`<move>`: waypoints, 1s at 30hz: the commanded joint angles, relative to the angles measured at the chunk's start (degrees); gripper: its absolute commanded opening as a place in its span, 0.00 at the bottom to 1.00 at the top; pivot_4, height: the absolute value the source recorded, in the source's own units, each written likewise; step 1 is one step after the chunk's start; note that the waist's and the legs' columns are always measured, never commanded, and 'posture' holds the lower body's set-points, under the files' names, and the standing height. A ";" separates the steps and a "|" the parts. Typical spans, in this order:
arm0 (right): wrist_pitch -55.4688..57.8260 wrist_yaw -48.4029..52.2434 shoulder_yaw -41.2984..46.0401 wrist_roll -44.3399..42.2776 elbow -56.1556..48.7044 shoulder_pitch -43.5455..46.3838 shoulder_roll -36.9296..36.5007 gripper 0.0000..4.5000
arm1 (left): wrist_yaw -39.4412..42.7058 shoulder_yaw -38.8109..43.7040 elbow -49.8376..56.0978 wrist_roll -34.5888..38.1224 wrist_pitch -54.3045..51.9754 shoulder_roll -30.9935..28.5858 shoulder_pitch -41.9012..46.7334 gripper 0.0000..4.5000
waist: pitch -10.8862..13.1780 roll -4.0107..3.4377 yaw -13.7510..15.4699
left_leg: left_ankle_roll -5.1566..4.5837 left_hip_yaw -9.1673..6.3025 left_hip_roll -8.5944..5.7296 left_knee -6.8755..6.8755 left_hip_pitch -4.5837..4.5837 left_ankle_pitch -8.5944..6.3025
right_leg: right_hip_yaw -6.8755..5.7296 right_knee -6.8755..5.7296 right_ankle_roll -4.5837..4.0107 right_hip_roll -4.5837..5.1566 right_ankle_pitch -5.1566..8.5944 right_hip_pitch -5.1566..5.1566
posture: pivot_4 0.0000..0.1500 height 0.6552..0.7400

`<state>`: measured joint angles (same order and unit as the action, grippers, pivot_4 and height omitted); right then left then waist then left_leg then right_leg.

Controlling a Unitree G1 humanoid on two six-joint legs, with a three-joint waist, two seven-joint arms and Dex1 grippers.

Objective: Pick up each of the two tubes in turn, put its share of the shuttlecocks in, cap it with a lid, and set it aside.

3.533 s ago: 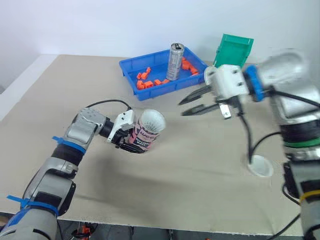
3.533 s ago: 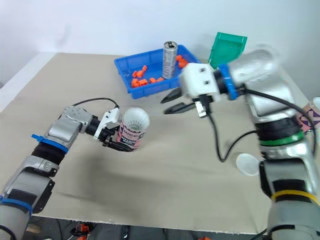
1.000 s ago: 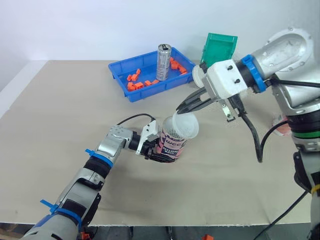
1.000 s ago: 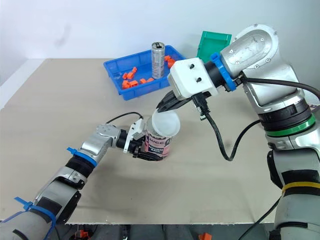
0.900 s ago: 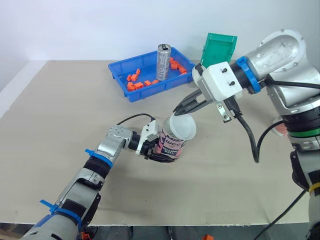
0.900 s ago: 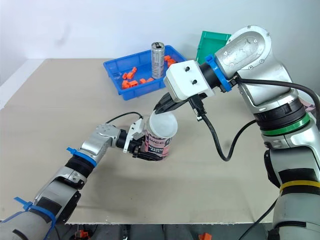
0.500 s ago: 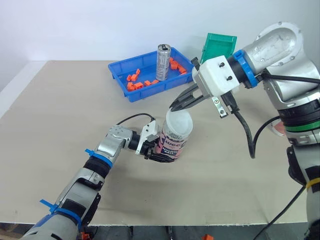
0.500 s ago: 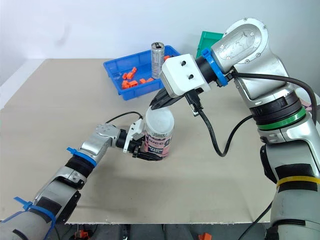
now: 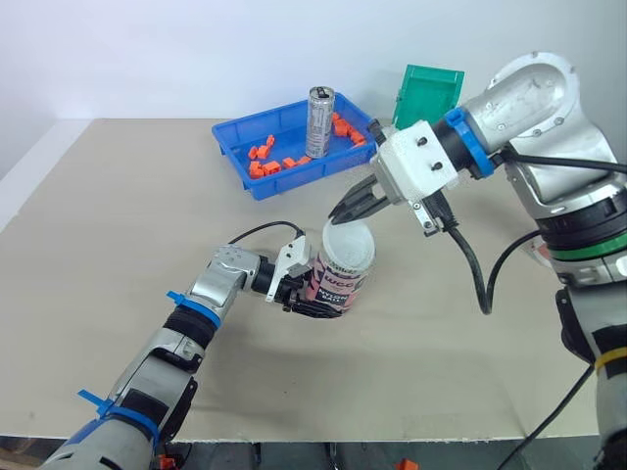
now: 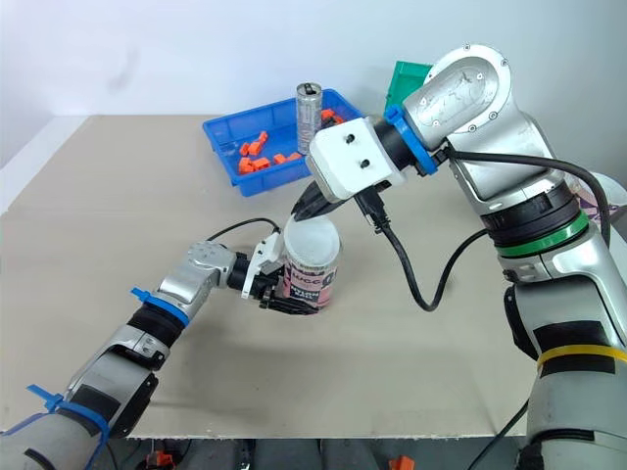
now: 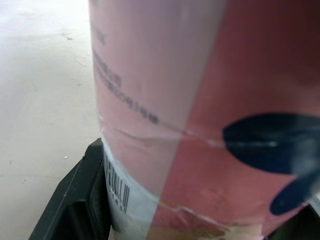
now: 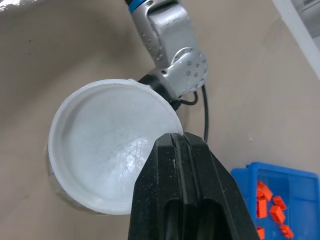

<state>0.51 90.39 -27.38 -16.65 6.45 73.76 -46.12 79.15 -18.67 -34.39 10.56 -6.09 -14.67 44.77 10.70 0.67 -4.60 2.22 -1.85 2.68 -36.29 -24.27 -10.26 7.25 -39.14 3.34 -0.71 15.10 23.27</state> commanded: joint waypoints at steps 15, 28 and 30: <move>-3.69 2.11 1.16 3.93 -1.39 -2.38 -1.05 0.01 | -1.01 -1.33 -2.06 -3.79 -0.57 -2.43 -1.48 0.64 | 0.00 0.01 0.00 | 0.00 0.00 -0.01 0.00 0.00 0.00 | 0.01 0.00 0.01 0.00 0.02 -0.02 | 1.00 1.00; -3.36 2.11 0.13 1.75 -3.70 -1.40 -2.35 0.01 | -1.10 -0.97 -2.23 -3.75 -0.50 -2.51 -1.44 0.64 | 0.00 0.00 0.00 | 0.00 0.00 0.00 0.00 0.01 0.00 | 0.00 0.00 0.00 0.00 0.01 -0.01 | 1.00 1.00; -3.54 2.11 -0.20 1.70 -4.52 -1.76 -2.81 0.01 | -1.16 -0.93 -2.32 -3.76 -0.47 -2.50 -1.37 0.64 | 0.00 0.00 0.00 | 0.00 0.00 0.00 0.00 0.01 0.00 | 0.01 0.00 0.00 0.00 0.01 -0.01 | 1.00 1.00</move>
<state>-2.42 90.35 -27.37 -14.29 4.05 71.84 -47.87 79.07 -18.75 -34.29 10.26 -5.46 -14.81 44.88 10.70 0.67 -4.60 2.22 -1.85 2.68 -36.29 -24.27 -10.26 7.26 -39.14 3.34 -0.71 15.12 23.26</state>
